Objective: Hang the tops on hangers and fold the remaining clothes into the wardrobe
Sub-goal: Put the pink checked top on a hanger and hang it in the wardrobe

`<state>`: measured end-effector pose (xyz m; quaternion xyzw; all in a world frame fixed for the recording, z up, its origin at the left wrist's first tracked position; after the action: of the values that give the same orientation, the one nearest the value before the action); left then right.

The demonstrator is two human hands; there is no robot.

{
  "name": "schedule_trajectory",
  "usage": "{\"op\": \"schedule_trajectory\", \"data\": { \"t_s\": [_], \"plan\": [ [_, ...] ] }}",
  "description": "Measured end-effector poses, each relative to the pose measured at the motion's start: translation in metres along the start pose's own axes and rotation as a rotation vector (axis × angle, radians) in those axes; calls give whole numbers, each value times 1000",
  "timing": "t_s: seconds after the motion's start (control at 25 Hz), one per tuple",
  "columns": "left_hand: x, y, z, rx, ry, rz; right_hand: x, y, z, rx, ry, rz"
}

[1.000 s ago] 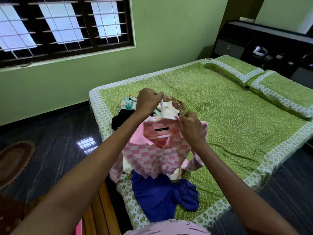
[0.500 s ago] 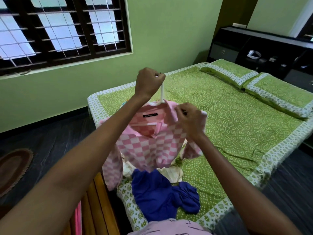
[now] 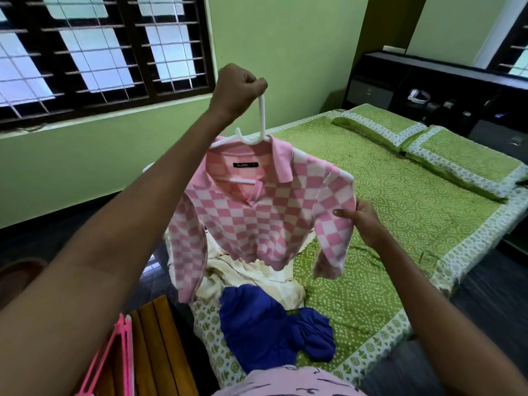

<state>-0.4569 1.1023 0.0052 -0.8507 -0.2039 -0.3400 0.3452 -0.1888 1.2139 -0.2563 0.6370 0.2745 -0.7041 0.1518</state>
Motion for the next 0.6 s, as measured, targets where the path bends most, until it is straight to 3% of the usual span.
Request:
{"op": "schedule_trajectory", "data": {
  "t_s": [0.12, 0.28, 0.48, 0.6],
  "plan": [
    [-8, 5, 14, -16, -10, -1, 29, 15, 1, 32, -19, 88],
    [-22, 11, 27, 14, -20, -32, 70, 46, -3, 23, 226, 179],
    [-19, 11, 34, 58, -38, -33, 104, 74, -15, 177, 433, 160],
    [-6, 3, 29, 69, -20, 1, 121, 85, -22, 232, 299, 273]
  ]
}}
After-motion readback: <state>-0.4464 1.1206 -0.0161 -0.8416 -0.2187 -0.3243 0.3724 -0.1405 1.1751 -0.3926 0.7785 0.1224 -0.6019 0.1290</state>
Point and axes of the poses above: each hand's wrist, its own y-axis away from the middle knuckle, its own z-axis out of the palm, x = y × z, the point moved 7 cm from there along -y, towards the middle knuckle, and after that the axes turned 14 degrees about -z, right-handed, at the moved point
